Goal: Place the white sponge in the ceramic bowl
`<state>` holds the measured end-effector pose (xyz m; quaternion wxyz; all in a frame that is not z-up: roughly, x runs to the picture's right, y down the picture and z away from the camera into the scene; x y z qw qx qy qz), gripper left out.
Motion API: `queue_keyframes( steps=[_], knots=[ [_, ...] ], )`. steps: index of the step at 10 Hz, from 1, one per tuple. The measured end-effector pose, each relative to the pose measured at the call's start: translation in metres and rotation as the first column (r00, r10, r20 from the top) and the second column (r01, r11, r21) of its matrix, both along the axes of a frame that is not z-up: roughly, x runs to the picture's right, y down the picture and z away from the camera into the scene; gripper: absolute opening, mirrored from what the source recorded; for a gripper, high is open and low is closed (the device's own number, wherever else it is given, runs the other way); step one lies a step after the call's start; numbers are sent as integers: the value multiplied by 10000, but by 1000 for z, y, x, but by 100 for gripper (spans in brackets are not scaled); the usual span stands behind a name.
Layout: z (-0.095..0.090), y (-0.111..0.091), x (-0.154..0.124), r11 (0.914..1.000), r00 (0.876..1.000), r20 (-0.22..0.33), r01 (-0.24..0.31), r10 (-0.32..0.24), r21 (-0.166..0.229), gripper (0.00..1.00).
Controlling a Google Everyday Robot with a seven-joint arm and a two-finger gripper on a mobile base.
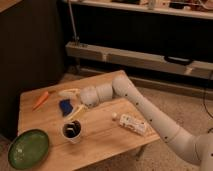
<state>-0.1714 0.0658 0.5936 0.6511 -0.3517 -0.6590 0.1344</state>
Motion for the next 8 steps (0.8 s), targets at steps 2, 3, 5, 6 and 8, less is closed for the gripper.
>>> queue_keyframes(
  steps=[2,3,5,6,8],
  knots=[
    [3,-1,0,9999,9990,-437,30,-35,-112,80],
    [9,-11,-1,9992,9920,-1254,103,-152,-393,80],
    [27,-37,-6,9968,9671,-2477,424,-580,-681,80],
    [49,-65,-13,9931,9382,-3302,799,-1038,-854,80],
    [79,-95,-24,9850,9011,-4003,1339,-1668,-1091,80]
  ],
)
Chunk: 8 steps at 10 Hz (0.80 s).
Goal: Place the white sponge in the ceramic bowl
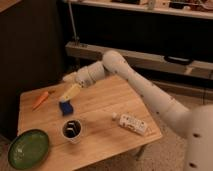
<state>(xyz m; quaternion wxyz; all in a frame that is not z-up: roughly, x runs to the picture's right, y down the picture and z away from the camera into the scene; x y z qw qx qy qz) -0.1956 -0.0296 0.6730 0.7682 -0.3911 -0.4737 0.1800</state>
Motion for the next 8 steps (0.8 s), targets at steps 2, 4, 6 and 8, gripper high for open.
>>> queue_keyframes(
  steps=[2,4,6,8],
  knots=[
    [22,-16,2,9950,9950,93,989,-991,166,80],
    [20,-18,0,9568,9575,1068,2515,-2679,1456,80],
    [10,-12,6,8924,8880,2056,3463,-4112,2891,80],
    [7,-4,20,8525,8427,2469,3782,-4784,3610,80]
  ],
)
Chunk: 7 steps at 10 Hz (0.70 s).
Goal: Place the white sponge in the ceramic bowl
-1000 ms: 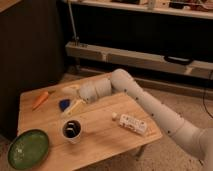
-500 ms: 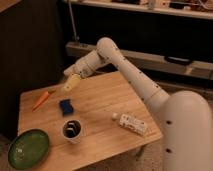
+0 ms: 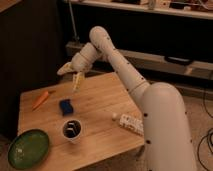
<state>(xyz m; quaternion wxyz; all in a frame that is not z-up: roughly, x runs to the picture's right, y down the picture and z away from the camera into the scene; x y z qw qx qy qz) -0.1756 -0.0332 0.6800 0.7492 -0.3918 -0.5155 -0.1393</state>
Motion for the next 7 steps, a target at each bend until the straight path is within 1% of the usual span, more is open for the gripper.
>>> queue_keyframes(
  steps=[1,2,3,4,5,6,7],
  knots=[
    [0,1,-2,9999,9998,165,64,-66,126,80],
    [0,1,-3,10000,10000,87,37,-38,71,80],
    [-2,1,-3,9995,10000,-24,61,-61,309,80],
    [-8,3,-4,9941,9995,-115,320,-310,1037,80],
    [-11,9,-7,9812,9975,-281,686,-646,1806,80],
    [-16,17,-10,9528,9922,-562,1226,-1113,2778,80],
    [-21,25,-11,9221,9855,-845,1677,-1472,3487,80]
  ],
)
